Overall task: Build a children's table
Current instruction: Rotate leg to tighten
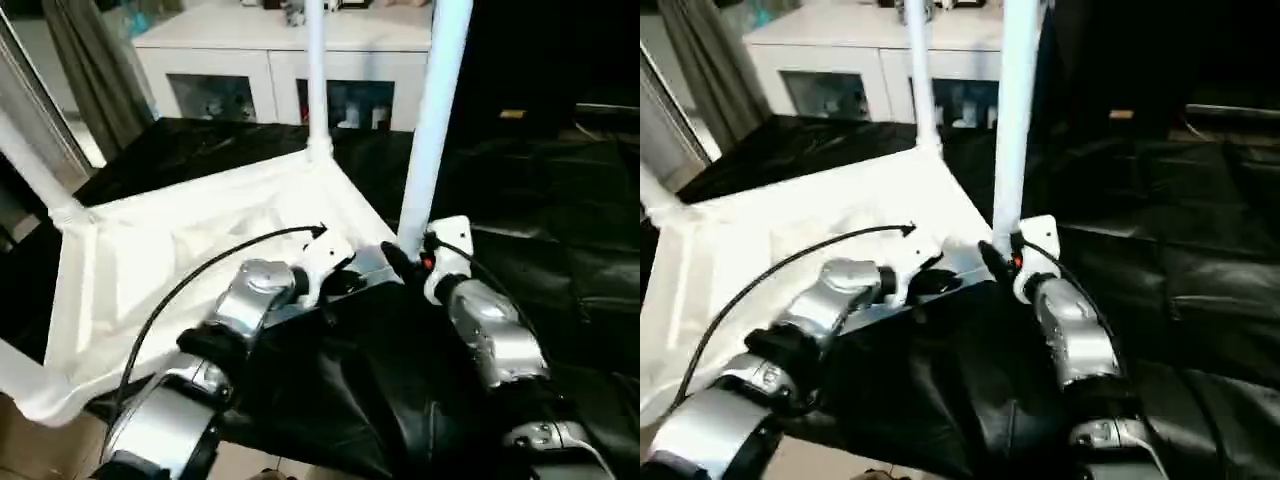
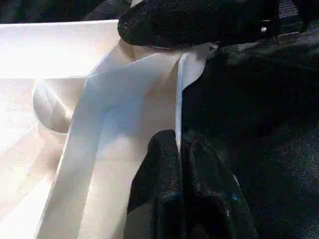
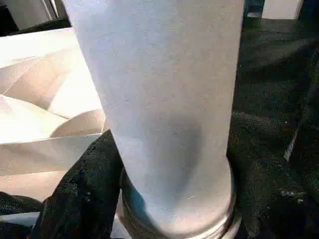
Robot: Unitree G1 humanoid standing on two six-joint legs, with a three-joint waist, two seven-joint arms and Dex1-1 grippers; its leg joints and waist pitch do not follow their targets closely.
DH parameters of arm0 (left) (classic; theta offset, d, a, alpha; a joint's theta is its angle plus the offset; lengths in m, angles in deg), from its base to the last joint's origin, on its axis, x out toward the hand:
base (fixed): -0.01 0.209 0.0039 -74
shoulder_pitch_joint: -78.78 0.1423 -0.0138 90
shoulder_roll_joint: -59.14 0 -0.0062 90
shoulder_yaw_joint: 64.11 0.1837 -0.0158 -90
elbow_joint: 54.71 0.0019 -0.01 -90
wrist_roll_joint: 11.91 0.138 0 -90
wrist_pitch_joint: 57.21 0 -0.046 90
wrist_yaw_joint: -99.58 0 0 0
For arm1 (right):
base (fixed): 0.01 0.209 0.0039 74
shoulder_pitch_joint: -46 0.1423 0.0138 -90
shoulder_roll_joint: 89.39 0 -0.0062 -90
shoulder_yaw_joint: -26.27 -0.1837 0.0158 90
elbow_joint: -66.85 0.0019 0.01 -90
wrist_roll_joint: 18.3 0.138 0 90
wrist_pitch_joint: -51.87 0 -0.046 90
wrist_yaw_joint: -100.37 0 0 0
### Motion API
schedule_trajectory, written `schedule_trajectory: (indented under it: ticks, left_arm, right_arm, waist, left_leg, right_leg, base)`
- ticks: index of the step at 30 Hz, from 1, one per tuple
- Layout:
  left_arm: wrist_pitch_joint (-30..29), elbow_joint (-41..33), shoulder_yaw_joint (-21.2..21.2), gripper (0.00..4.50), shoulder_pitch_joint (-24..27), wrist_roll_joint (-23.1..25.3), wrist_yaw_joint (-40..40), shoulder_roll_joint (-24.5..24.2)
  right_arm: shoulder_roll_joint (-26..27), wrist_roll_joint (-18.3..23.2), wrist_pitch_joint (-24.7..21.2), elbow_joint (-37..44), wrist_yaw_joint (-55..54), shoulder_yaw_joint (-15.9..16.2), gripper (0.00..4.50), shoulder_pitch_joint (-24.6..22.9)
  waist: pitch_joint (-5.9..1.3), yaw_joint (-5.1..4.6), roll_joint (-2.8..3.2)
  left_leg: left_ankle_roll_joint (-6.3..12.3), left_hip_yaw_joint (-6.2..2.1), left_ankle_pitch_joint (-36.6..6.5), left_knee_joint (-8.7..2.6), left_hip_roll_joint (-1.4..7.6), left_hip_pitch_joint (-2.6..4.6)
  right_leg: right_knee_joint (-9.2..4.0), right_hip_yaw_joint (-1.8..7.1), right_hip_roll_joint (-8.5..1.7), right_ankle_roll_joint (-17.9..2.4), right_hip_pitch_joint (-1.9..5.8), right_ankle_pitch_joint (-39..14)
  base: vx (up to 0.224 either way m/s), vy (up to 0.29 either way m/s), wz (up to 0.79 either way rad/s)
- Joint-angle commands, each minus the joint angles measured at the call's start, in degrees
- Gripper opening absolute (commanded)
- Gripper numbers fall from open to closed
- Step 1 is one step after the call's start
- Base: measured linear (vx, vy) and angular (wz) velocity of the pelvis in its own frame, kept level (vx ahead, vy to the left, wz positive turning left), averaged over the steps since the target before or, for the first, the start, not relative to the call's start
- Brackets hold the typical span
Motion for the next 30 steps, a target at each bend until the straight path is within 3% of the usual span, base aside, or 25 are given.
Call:
schedule_trajectory:
  ticks: [1,4,6,7,11,16,17,20,25,26,30]
  left_arm:
    - [2.7,-1.4,-1.7,0.0,-1.0,-1.8,1.8,2.0]
    - [3.3,-3.3,-1.2,0.0,0.6,-2.7,-2.8,0.4]
    - [4.2,-4.6,-0.1,0.0,1.8,-3.1,-7.1,-1.8]
    - [4.5,-5.1,0.2,0.0,2.2,-3.2,-8.6,-2.6]
    - [3.7,-8.8,0.9,0.0,4.4,-5.0,-18.2,-7.1]
    - [1.6,-11.5,1.4,0.0,5.6,-6.3,-25.5,-10.4]
    - [1.0,-12.1,1.5,0.0,5.8,-6.6,-26.8,-11.1]
    - [0.1,-13.3,1.8,0.0,6.4,-7.2,-29.7,-12.6]
    - [-0.8,-14.4,1.8,0.0,6.6,-7.7,-31.4,-13.2]
    - [-0.9,-14.3,1.7,0.0,6.5,-7.7,-31.3,-13.3]
    - [-0.8,-13.8,1.3,0.0,6.4,-7.6,-29.8,-13.0]
  right_arm:
    - [4.4,2.3,-1.6,0.9,8.7,5.9,3.48,-1.5]
    - [1.8,2.8,-2.0,3.3,12.7,7.0,3.81,-2.4]
    - [-1.3,3.8,-2.4,5.2,17.6,7.6,3.81,-3.2]
    - [-2.3,4.2,-2.5,5.8,19.2,7.8,3.81,-3.4]
    - [-9.6,5.9,-2.8,8.5,29.7,7.9,3.81,-4.3]
    - [-14.2,7.3,-3.8,10.3,37.1,7.3,3.81,-4.8]
    - [-15.0,7.7,-4.2,10.7,38.4,7.1,3.56,-4.9]
    - [-17.3,9.2,-5.0,11.7,41.7,7.3,3.36,-4.8]
    - [-18.4,8.8,-5.0,11.8,44.5,8.6,2.94,-4.6]
    - [-18.4,8.9,-5.4,12.1,45.0,8.9,2.94,-4.7]
    - [-18.2,9.3,-6.1,13.0,45.2,9.5,2.59,-5.3]
  waist:
    - [-3.21,-0.23,-1.69]
    - [-3.35,-0.02,-1.74]
    - [-3.39,-0.04,-1.64]
    - [-3.5,0.18,-1.72]
    - [-3.78,0.33,-1.55]
    - [-3.98,0.69,-1.4]
    - [-4.13,0.87,-1.19]
    - [-4.28,1.55,-1.08]
    - [-4.03,1.45,-1.22]
    - [-4.03,1.47,-1.55]
    - [-4.14,1.5,-1.51]
  left_leg:
    - [1.16,-1.98,-18.1,-4.71,3.14,1.59]
    - [2.62,-1.96,-15.5,-4.56,3.17,1.34]
    - [3.44,-1.9,-14.2,-4.44,3.21,1.2]
    - [4.1,-1.87,-13.1,-4.24,3.16,1.05]
    - [5.49,-1.68,-10.8,-3.88,3.38,0.99]
    - [7.16,-1.57,-8.6,-3.44,3.51,0.98]
    - [7.23,-1.54,-8.3,-3.34,3.54,1.11]
    - [8.13,-1.47,-6.1,-2.92,3.62,0.97]
    - [6.54,-1.51,-9.9,-3.12,3.54,0.91]
    - [6.21,-1.54,-9.7,-3.18,3.63,0.9]
    - [6.54,-1.52,-8.2,-3.02,3.54,0.88]
  right_leg:
    - [-5.32,2.31,-3.89,-10.7,1.4,-16.1]
    - [-5.15,2.23,-3.94,-10.6,1.72,-14.7]
    - [-4.94,2.2,-3.85,-11.2,1.66,-13.0]
    - [-4.75,2.08,-3.77,-11.5,2.01,-11.6]
    - [-4.12,1.96,-3.67,-13.3,1.85,-7.9]
    - [-3.44,1.89,-3.54,-15.0,1.68,-3.5]
    - [-3.33,1.89,-3.54,-15.2,1.66,-3.1]
    - [-2.8,1.86,-3.32,-15.9,1.28,0.5]
    - [-3.25,1.87,-3.59,-15.6,1.37,-4.1]
    - [-3.25,1.92,-3.62,-15.4,1.43,-4.6]
    - [-3.03,1.9,-3.53,-15.4,1.4,-3.4]
  base:
    - [0.0,0.0,0.0]
    - [0.0,0.0,0.0]
    - [0.0,0.0,0.0]
    - [0.0,0.0,0.0]
    - [0.0,0.0,0.0]
    - [0.0,0.0,0.0]
    - [0.0,0.0,0.0]
    - [0.0,0.0,0.0]
    - [0.0,0.0,0.0]
    - [0.0,0.0,0.0]
    - [0.0,0.0,0.0]
